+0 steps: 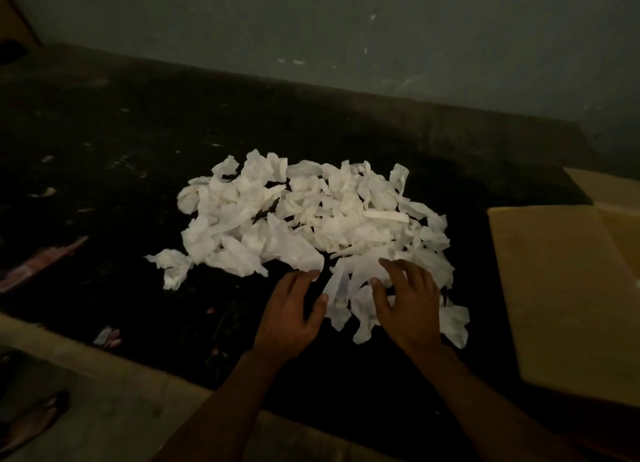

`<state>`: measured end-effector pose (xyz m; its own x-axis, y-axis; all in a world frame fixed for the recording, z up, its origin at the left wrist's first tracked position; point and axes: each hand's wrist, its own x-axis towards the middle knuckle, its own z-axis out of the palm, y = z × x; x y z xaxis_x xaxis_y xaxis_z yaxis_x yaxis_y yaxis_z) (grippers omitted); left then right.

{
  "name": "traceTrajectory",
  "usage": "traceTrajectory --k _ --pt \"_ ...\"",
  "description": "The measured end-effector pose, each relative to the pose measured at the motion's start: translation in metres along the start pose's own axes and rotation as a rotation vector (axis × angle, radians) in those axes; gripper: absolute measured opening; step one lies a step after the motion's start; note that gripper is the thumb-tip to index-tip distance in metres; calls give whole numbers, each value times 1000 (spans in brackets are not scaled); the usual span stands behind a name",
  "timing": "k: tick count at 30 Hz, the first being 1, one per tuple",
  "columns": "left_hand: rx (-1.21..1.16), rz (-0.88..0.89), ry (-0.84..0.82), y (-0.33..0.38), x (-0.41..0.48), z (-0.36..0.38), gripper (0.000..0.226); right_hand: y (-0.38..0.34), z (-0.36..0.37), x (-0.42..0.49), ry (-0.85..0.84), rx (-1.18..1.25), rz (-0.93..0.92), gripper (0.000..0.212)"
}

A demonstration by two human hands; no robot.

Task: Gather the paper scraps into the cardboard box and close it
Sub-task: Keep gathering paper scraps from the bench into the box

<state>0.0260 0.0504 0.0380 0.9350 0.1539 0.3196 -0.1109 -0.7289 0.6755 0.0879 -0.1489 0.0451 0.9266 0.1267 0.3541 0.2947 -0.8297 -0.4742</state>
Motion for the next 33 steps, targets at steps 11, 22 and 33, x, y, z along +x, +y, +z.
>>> traceTrajectory --k 11,22,33 --pt "143 321 -226 1 41 74 85 51 6 5 32 -264 216 53" --pt "145 383 -447 -32 56 113 51 59 41 -28 -138 -125 240 66" --pt "-31 324 -373 -40 66 100 51 44 16 -14 42 -35 134 65"
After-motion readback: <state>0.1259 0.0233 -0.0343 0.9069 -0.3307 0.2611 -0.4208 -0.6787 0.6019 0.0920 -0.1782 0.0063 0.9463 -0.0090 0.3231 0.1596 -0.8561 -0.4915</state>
